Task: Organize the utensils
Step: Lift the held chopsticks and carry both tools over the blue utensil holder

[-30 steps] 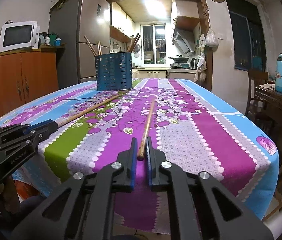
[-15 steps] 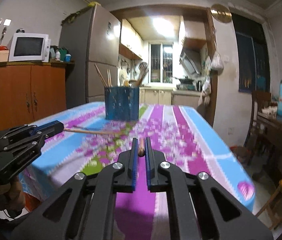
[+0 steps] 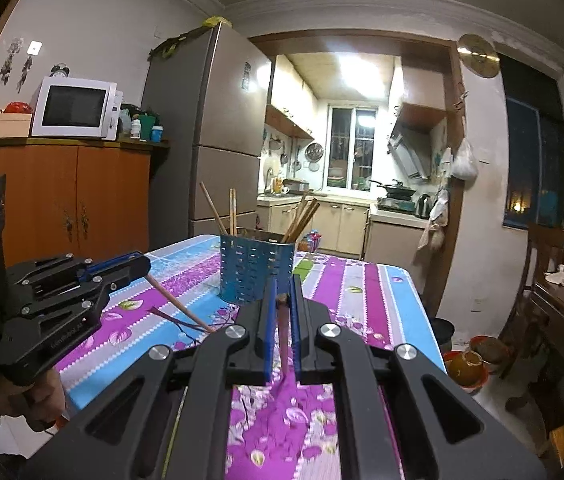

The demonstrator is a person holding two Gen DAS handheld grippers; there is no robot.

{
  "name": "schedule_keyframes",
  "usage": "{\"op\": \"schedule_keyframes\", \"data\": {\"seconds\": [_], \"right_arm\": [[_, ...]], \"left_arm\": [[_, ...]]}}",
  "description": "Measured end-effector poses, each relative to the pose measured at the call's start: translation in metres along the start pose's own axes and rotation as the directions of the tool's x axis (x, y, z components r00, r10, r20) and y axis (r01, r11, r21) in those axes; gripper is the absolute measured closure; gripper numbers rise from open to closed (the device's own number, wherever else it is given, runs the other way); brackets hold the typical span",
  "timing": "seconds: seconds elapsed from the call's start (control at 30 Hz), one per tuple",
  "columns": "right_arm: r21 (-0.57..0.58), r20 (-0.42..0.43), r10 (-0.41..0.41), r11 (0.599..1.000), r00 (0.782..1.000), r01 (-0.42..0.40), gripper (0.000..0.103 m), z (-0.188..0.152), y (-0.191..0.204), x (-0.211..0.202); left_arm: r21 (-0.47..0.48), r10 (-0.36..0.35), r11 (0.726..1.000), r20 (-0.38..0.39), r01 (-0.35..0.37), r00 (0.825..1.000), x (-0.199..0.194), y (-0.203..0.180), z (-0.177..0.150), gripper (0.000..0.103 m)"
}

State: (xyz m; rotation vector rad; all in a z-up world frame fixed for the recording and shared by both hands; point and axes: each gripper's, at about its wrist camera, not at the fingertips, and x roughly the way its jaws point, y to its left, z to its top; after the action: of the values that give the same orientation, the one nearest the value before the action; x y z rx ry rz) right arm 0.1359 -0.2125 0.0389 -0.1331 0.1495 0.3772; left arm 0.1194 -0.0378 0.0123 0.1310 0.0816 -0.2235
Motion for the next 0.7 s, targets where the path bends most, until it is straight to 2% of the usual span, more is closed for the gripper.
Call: {"op": "schedule_keyframes", "data": {"seconds": [0.33, 0.7], "right_arm": [[0.039, -0.063, 0.061, 0.998, 0.996, -0.058, 0.098, 0.031, -0.015, 0.035], [0.087, -0.131, 0.117, 0.991, 0.984, -0.106, 0.098, 0.06, -0.013, 0.064]], "left_arm": [[-0.007, -0.014, 1.0, -0.042, 0.014, 0.999, 0.018, 0.026, 0.035, 0.095], [-0.029, 0.02, 0.999, -0.087, -0.022, 0.996, 0.023, 0.055, 0.063, 0.095]]}}
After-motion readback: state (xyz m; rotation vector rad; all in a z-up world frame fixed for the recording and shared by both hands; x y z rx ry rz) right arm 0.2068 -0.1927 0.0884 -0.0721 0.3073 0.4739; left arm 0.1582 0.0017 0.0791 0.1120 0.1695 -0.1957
